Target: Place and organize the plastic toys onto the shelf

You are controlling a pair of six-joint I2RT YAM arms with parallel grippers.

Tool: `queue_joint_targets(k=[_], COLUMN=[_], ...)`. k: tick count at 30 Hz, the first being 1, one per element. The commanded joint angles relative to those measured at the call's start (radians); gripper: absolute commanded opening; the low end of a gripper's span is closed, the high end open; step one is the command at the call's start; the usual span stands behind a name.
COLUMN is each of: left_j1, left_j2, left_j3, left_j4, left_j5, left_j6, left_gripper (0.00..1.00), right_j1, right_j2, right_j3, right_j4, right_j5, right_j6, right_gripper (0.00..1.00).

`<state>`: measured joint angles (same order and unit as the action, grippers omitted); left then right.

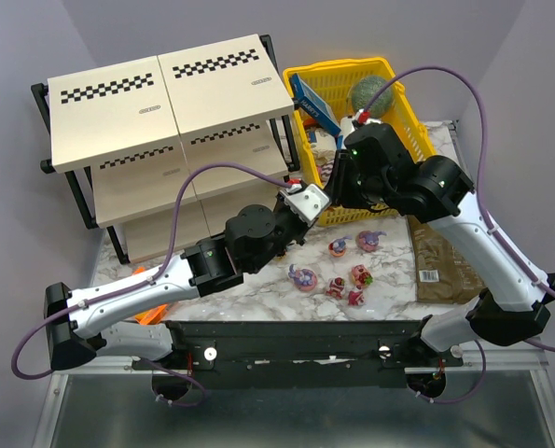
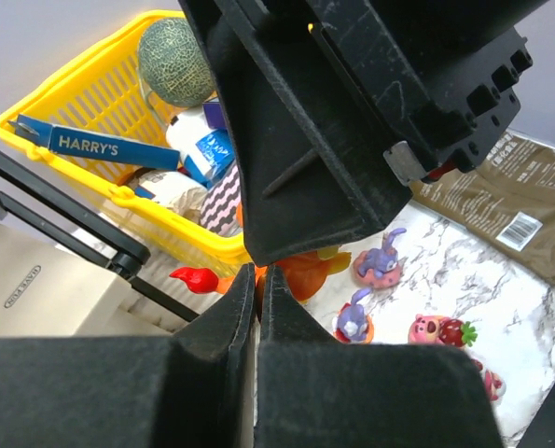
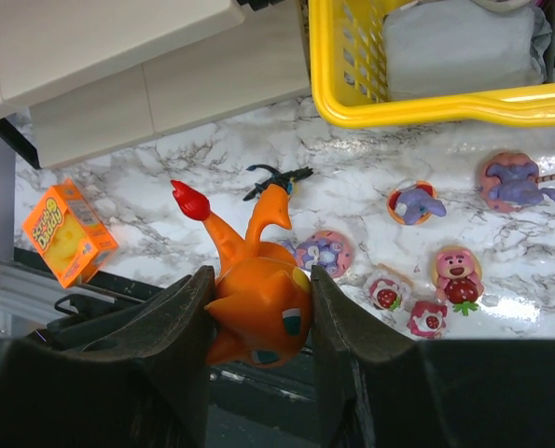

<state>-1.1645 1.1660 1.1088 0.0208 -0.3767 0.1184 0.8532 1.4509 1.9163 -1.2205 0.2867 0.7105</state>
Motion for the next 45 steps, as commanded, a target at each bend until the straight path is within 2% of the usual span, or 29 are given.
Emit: queue_joint_targets(k=[1, 3, 4, 6, 7, 9, 10, 12, 13, 15, 16, 19, 27, 29, 32, 35, 40, 45], left_j1=[-0.004, -0.004, -0.004, -0.004, -0.006, -0.004, -0.006, -0.004, -0.004, -0.006, -0.006, -0.004, -0.004, -0.001, 0.011, 0.057, 0.251, 0.388], left_j2=[0.003, 0.000, -0.003, -0.009, -0.018, -0.025, -0.031, -0.035, -0.042, -0.049, -0.054, -0.069, -0.118, -0.135, -0.155, -0.167, -0.183, -0.151], left_j3=[0.022, 0.017, 0.014, 0.008, 0.005, -0.003, -0.003, -0.001, -0.001, 0.000, 0.002, 0.003, 0.013, 0.020, 0.034, 0.074, 0.172, 0.295], left_j4=[0.014, 0.016, 0.018, 0.024, 0.027, 0.036, 0.036, 0.034, 0.034, 0.033, 0.031, 0.025, -0.012, -0.019, -0.045, -0.054, -0.084, -0.113], left_j5=[0.007, 0.005, 0.004, 0.009, 0.012, 0.018, 0.022, 0.027, 0.028, 0.030, 0.030, 0.027, 0.006, -0.005, -0.007, -0.005, 0.131, 0.206], left_j6=[0.001, -0.002, 0.000, 0.006, 0.010, 0.018, 0.020, 0.023, 0.023, 0.024, 0.024, 0.024, 0.033, 0.038, 0.041, 0.046, 0.012, 0.027], left_gripper=[0.00, 0.00, 0.00, 0.00, 0.00, 0.00, 0.00, 0.00, 0.00, 0.00, 0.00, 0.00, 0.00, 0.00, 0.00, 0.00, 0.00, 0.00], right_j1=[0.000, 0.000, 0.001, 0.000, 0.001, 0.000, 0.000, 0.000, 0.000, 0.000, 0.001, 0.001, 0.001, 0.000, 0.000, 0.000, 0.000, 0.000], right_j2=[-0.007, -0.004, -0.004, -0.004, -0.009, -0.014, -0.018, -0.017, -0.014, -0.009, -0.006, -0.017, -0.056, -0.101, -0.201, -0.254, -0.291, -0.359], right_j3=[0.016, 0.021, 0.021, 0.026, 0.026, 0.030, 0.032, 0.038, 0.047, 0.055, 0.061, 0.058, 0.070, 0.067, -0.005, -0.036, -0.075, -0.239], right_j4=[0.036, 0.036, 0.036, 0.036, 0.044, 0.076, 0.088, 0.108, 0.111, 0.115, 0.116, 0.136, 0.188, 0.202, 0.312, 0.378, 0.383, 0.452], right_j5=[-0.015, -0.015, -0.009, 0.009, 0.014, 0.008, -0.004, -0.012, -0.020, -0.018, -0.014, -0.003, 0.035, 0.097, 0.172, 0.229, 0.253, 0.229], right_j6=[0.010, 0.012, 0.012, 0.030, 0.029, 0.027, 0.027, 0.029, 0.029, 0.030, 0.032, 0.033, 0.027, 0.030, -0.005, -0.051, -0.069, -0.057], right_gripper=[0.00, 0.01, 0.10, 0.19, 0.29, 0.36, 0.44, 0.50, 0.58, 0.64, 0.71, 0.78, 0.83, 0.83, 0.86, 0.87, 0.88, 0.88])
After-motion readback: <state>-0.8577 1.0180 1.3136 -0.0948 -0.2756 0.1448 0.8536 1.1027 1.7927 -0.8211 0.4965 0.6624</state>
